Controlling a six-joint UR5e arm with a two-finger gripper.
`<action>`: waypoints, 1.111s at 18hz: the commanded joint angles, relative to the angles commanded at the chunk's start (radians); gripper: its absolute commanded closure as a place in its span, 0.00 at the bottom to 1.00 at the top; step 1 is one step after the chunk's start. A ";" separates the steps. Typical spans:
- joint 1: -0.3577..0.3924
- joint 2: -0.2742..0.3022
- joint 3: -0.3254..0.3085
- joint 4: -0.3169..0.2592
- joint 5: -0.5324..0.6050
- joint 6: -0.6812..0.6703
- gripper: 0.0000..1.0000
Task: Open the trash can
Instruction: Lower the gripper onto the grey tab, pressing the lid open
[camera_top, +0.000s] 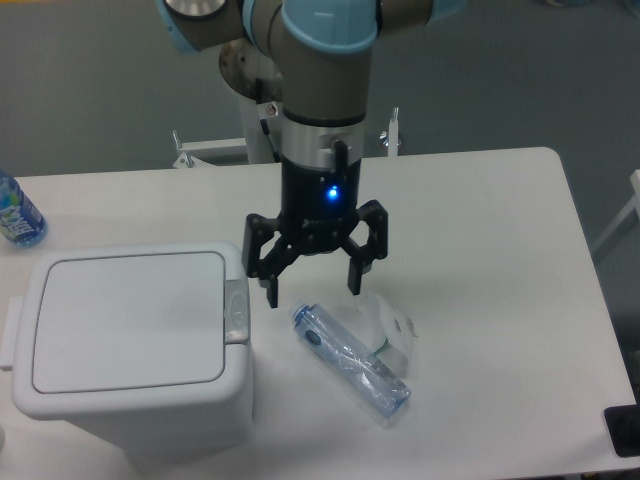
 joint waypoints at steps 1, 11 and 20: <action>0.000 0.000 -0.003 0.000 0.002 -0.003 0.00; -0.012 -0.002 -0.018 0.000 0.003 -0.005 0.00; -0.012 -0.008 -0.018 0.002 0.005 0.003 0.00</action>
